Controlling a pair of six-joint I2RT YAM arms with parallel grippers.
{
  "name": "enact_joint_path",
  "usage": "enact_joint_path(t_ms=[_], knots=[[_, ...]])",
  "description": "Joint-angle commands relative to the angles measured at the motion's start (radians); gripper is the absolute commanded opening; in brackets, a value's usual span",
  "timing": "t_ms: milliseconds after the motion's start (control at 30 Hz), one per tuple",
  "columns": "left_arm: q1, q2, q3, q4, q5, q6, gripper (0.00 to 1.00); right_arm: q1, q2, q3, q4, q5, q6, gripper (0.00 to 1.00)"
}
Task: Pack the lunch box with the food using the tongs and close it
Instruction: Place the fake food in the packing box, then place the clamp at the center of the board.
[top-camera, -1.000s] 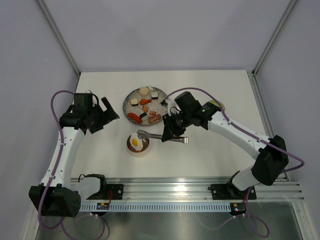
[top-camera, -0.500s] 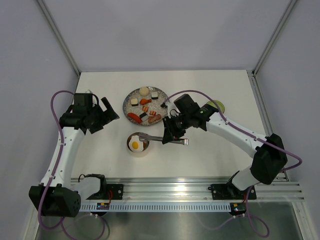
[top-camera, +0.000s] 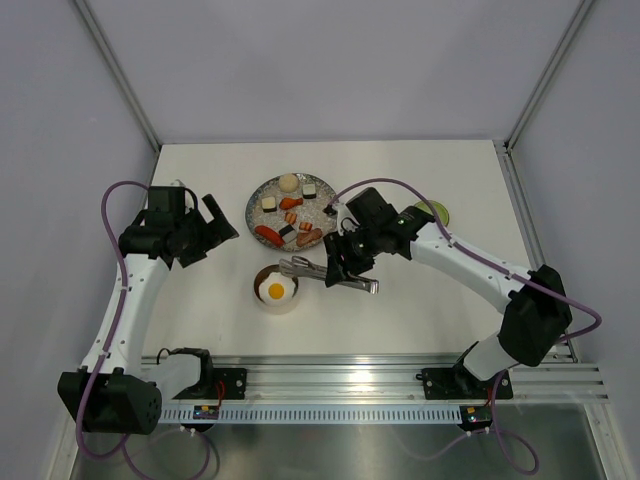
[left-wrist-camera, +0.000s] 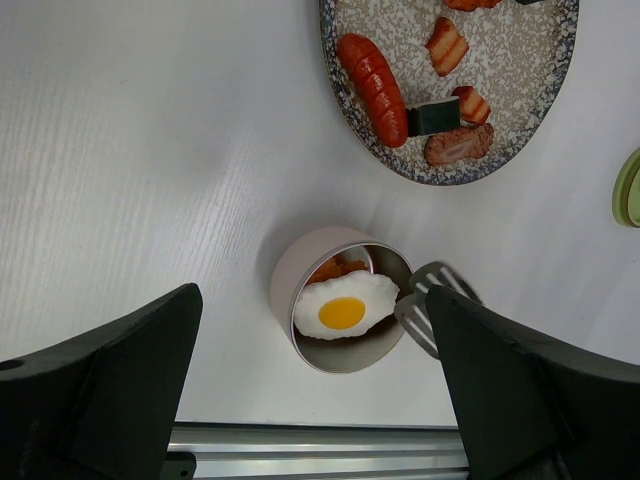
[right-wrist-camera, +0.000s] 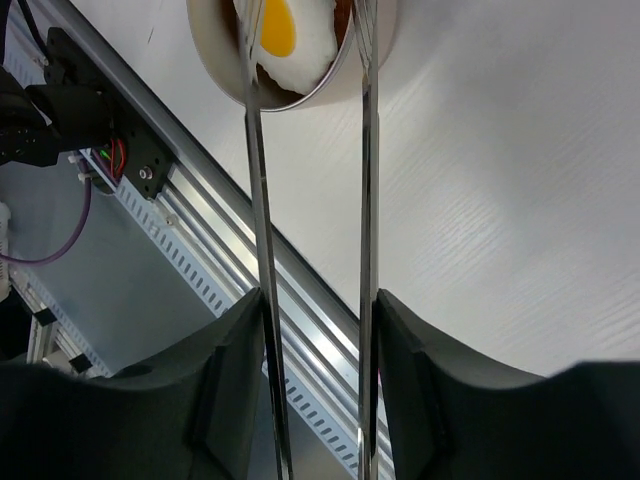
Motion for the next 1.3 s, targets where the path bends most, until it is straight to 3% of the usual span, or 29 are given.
enact_joint_path(t_ms=[0, 133, 300, 633, 1033, 1267], knots=[[0.006, -0.024, 0.005, 0.025, -0.005, 0.007, 0.99, 0.000, -0.052, 0.070, -0.024, 0.045, -0.012, 0.54], [0.006, -0.027, 0.001, 0.028, -0.002, 0.004, 0.99, -0.002, -0.071, 0.092, -0.029, 0.050, -0.009, 0.53], [0.006, -0.036, -0.002, 0.027, 0.002, 0.003, 0.99, 0.000, -0.075, 0.096, -0.025, 0.051, -0.006, 0.00], [0.006, -0.041, -0.025, 0.037, 0.005, -0.008, 0.99, 0.055, -0.022, 0.112, -0.016, 0.013, -0.013, 0.00], [0.006, -0.039, -0.021, 0.034, 0.005, -0.003, 0.99, 0.054, 0.113, 0.116, -0.001, 0.093, 0.008, 0.00], [0.006, -0.030, -0.027, 0.046, 0.014, -0.008, 0.99, 0.054, 0.052, 0.167, -0.022, 0.120, -0.001, 0.00]])
